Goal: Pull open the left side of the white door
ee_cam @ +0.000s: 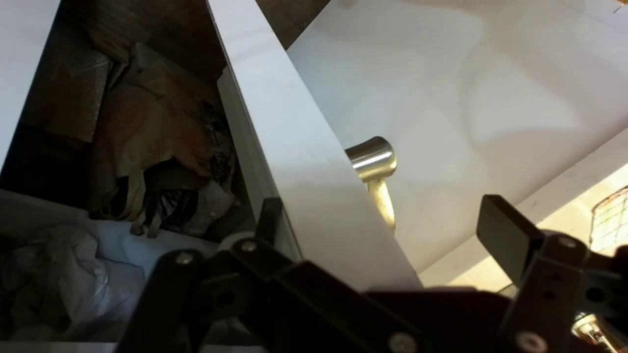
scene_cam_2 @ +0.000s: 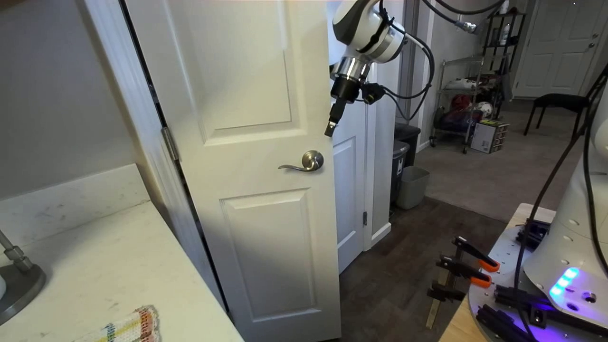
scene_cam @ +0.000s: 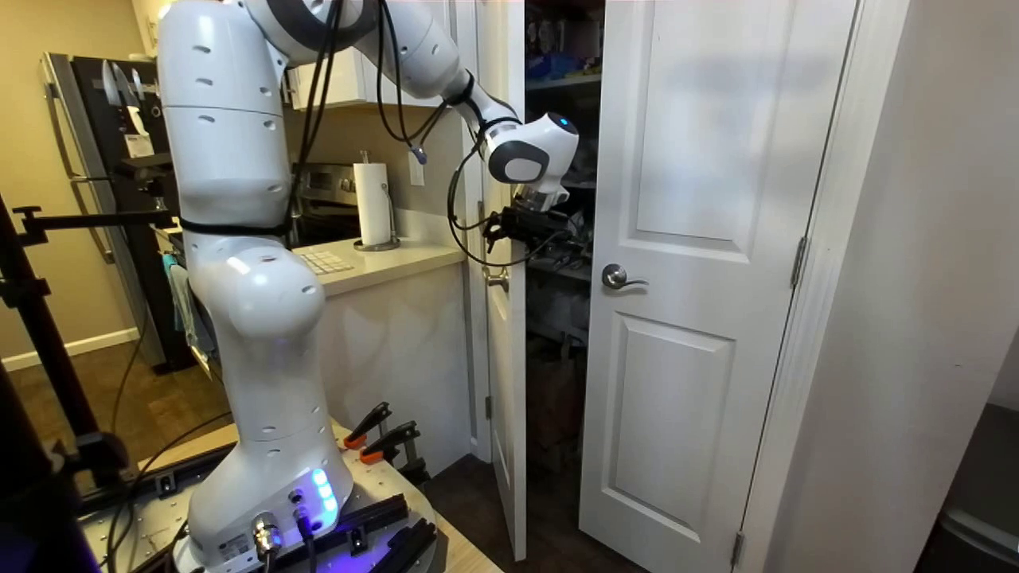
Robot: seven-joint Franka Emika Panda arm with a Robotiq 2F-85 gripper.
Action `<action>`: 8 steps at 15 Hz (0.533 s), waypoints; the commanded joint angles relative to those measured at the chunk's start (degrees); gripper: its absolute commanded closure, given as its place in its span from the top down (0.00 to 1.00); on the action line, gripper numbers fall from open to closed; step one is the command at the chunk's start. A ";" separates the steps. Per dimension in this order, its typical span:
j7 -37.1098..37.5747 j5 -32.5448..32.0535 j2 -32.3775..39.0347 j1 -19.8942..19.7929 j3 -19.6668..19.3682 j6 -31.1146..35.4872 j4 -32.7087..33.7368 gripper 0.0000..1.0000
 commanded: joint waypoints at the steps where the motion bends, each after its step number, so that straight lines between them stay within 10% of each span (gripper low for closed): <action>1: 4.01 1.11 -3.47 2.52 1.16 1.69 -3.91 1.00; 8: 7.17 0.33 -8.70 5.89 2.26 6.12 -9.51 1.00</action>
